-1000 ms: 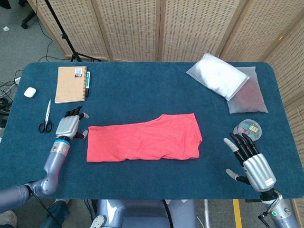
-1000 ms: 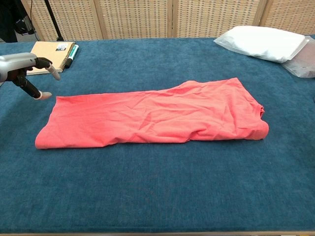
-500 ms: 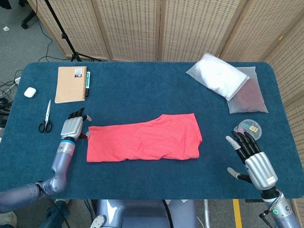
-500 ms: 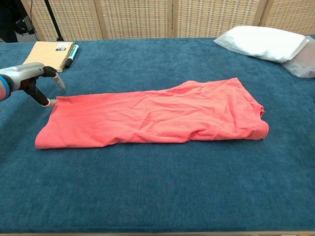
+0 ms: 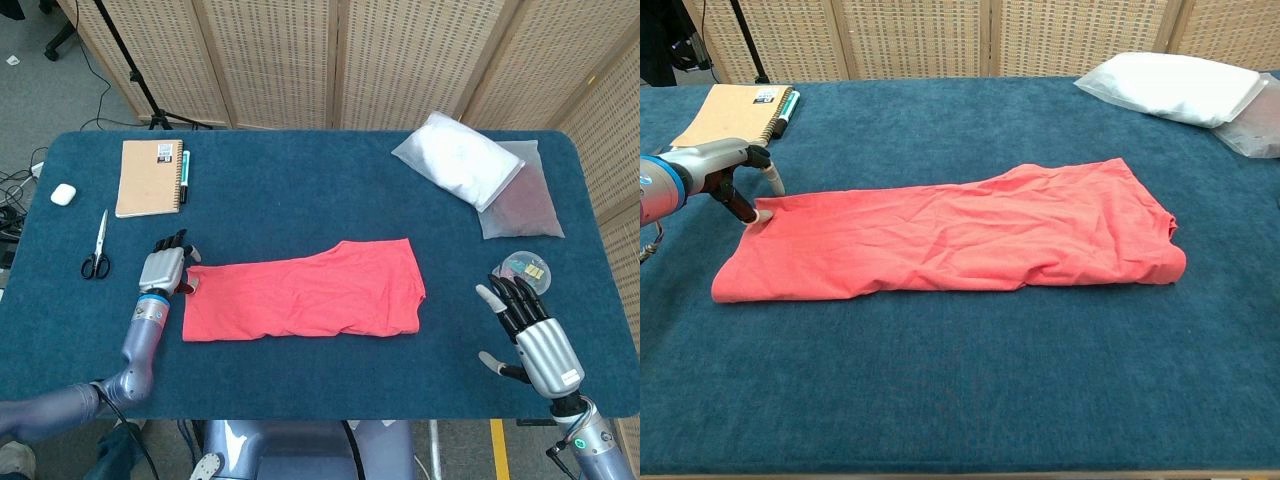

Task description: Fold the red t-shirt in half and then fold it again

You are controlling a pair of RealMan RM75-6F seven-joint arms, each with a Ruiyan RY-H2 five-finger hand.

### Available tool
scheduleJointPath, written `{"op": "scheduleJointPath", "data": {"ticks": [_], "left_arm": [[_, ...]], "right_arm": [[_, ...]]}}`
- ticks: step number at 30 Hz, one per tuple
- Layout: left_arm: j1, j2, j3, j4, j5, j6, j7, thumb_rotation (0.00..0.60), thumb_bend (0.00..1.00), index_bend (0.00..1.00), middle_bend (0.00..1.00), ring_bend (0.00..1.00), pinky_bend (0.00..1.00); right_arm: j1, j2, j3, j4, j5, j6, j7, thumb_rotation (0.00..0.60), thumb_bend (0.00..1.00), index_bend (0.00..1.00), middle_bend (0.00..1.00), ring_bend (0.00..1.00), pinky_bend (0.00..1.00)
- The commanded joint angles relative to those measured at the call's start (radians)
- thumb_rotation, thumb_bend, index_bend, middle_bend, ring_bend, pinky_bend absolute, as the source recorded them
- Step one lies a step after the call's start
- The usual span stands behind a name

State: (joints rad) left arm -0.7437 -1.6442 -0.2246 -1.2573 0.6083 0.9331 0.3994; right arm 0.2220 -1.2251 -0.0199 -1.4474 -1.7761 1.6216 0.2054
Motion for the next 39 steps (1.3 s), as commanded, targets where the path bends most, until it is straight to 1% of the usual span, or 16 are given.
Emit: {"op": "scheduleJointPath", "data": {"ticks": [1, 5, 12, 17, 25, 31, 35, 39], "left_arm": [[0.002, -0.004, -0.001, 0.003, 0.001, 0.002, 0.001, 0.6, 0.36, 0.47, 0.0, 0.0, 0.0], [0.004, -0.012, -0.003, 0.008, 0.001, 0.006, 0.006, 0.6, 0.36, 0.56, 0.0, 0.0, 0.0], [0.007, -0.025, -0.007, 0.013, 0.012, 0.017, 0.011, 0.6, 0.37, 0.62, 0.0, 0.0, 0.0], [0.008, -0.029, -0.01, 0.015, 0.018, 0.025, 0.02, 0.6, 0.4, 0.65, 0.0, 0.0, 0.0], [0.011, 0.0, -0.017, -0.002, -0.001, 0.025, 0.047, 0.6, 0.44, 0.7, 0.0, 0.0, 0.0], [0.022, 0.066, -0.015, -0.031, -0.034, 0.019, 0.079, 0.6, 0.46, 0.73, 0.0, 0.0, 0.0], [0.041, 0.151, -0.004, -0.047, -0.068, -0.004, 0.095, 0.6, 0.47, 0.73, 0.0, 0.0, 0.0], [0.059, 0.212, 0.004, -0.035, -0.09, -0.034, 0.085, 0.6, 0.47, 0.73, 0.0, 0.0, 0.0]], "right_arm": [[0.0, 0.0, 0.001, -0.001, 0.0, -0.002, 0.002, 0.6, 0.0, 0.0, 0.0, 0.0, 0.0], [0.0, 0.001, 0.002, -0.002, 0.0, -0.005, 0.004, 0.6, 0.0, 0.0, 0.0, 0.0, 0.0], [-0.001, 0.003, 0.005, -0.003, 0.0, -0.008, 0.009, 0.6, 0.0, 0.0, 0.0, 0.0, 0.0], [-0.002, 0.004, 0.006, -0.003, 0.001, -0.011, 0.009, 0.6, 0.0, 0.0, 0.0, 0.0, 0.0], [-0.003, 0.003, 0.007, -0.002, 0.0, -0.014, 0.007, 0.6, 0.0, 0.0, 0.0, 0.0, 0.0], [-0.003, 0.002, 0.006, -0.004, -0.004, -0.018, 0.0, 0.6, 0.0, 0.0, 0.0, 0.0, 0.0], [-0.003, 0.0, 0.004, -0.005, -0.006, -0.022, -0.007, 0.6, 0.0, 0.0, 0.0, 0.0, 0.0], [-0.004, -0.003, 0.003, -0.007, -0.01, -0.023, -0.016, 0.6, 0.0, 0.0, 0.0, 0.0, 0.0]]}}
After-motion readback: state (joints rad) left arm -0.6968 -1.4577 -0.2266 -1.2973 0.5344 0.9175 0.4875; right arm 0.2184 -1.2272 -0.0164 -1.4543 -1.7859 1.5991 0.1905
